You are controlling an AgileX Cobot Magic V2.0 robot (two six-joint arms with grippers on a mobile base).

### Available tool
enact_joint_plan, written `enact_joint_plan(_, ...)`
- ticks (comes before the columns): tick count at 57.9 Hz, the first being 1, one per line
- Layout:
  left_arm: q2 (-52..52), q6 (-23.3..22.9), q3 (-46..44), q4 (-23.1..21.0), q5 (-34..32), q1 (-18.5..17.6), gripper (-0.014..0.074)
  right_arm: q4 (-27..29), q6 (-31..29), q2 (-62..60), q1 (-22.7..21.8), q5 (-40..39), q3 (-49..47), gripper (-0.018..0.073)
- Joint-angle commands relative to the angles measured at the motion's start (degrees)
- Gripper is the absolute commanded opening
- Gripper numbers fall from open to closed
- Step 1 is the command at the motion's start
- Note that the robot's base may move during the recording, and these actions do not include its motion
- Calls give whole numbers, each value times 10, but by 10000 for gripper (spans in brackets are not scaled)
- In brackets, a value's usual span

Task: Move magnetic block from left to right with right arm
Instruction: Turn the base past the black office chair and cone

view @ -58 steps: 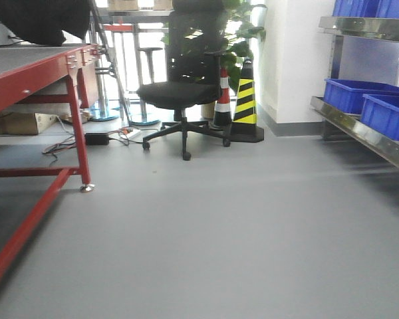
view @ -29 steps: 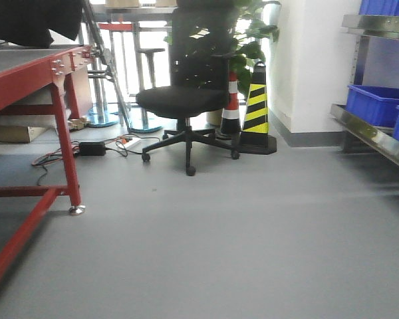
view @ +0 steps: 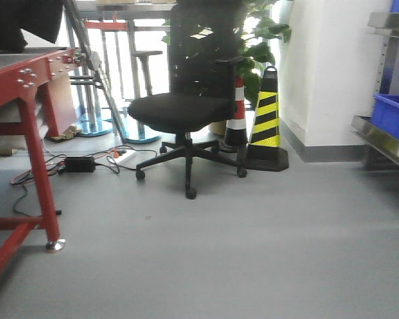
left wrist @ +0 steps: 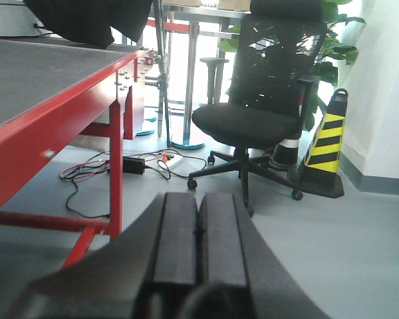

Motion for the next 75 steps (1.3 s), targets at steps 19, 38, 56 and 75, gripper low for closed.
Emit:
enact_joint_plan(19, -6, -2, 5, -4, -52, -4, -117, -8, -4, 4, -3, -49, -16, 253)
enact_joint_plan(38, -6, -2, 5, -4, -52, -4, -117, -8, -4, 4, -3, -49, -16, 253)
enact_joint_plan(56, -6, -2, 5, -4, -52, -4, -117, -8, -4, 5, -3, -49, -16, 253)
enact_joint_plan(75, -5, -2, 5, -4, -52, -4, -117, -8, -4, 5, -3, -49, -16, 253)
